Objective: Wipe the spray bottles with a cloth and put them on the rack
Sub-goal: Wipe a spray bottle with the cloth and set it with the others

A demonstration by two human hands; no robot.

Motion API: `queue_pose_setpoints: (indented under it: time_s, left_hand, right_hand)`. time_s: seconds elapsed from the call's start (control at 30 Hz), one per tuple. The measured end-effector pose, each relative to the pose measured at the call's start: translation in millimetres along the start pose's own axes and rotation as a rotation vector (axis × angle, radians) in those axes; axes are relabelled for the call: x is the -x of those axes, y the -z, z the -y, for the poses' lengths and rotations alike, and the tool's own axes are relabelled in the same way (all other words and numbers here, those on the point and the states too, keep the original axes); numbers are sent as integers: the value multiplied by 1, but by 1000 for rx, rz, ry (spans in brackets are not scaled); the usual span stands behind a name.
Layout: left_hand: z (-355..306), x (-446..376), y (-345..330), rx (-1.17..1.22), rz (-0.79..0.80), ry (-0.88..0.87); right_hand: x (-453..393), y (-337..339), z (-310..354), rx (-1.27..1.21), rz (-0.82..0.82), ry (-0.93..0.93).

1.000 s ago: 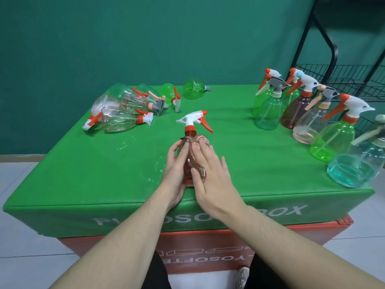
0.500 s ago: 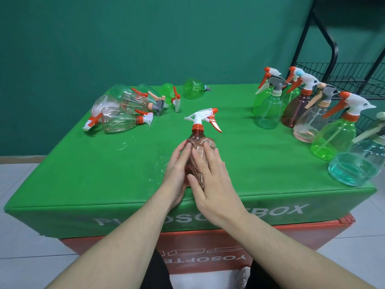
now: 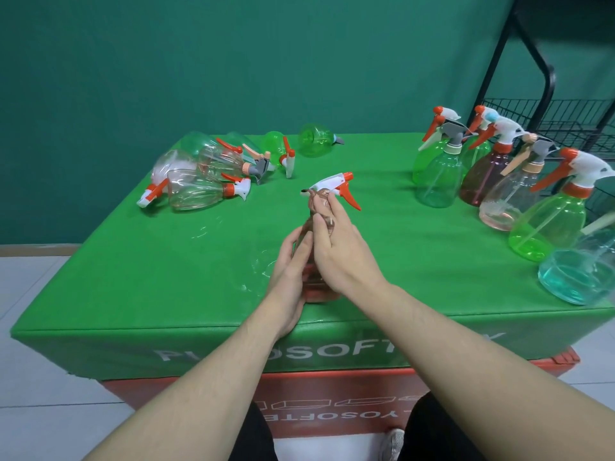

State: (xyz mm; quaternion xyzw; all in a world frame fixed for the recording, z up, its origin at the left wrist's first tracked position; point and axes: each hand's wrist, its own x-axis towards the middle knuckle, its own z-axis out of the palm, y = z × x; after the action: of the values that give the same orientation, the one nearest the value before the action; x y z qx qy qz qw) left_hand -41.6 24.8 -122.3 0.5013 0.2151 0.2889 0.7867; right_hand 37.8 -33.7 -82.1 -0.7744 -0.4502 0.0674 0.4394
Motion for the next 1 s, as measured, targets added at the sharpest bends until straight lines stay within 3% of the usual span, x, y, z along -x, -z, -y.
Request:
queue_pose_setpoints:
  time_s: [0.1,0.3,0.7,1.0]
  left_hand:
    - [2,-1,1,11,-14,-8]
    - [7,-5,3,22,-60,-34]
    - [6,-9,9,92,-144,-29]
    - [8,-14,10,65,-75,26]
  right_hand:
    - [0,-4,-3,-36,-20,-34]
    - [27,-9,-15,-30,-3,71]
    - [84,-17,-27,196,125,150]
    - [88,-16,-35,258,93,205]
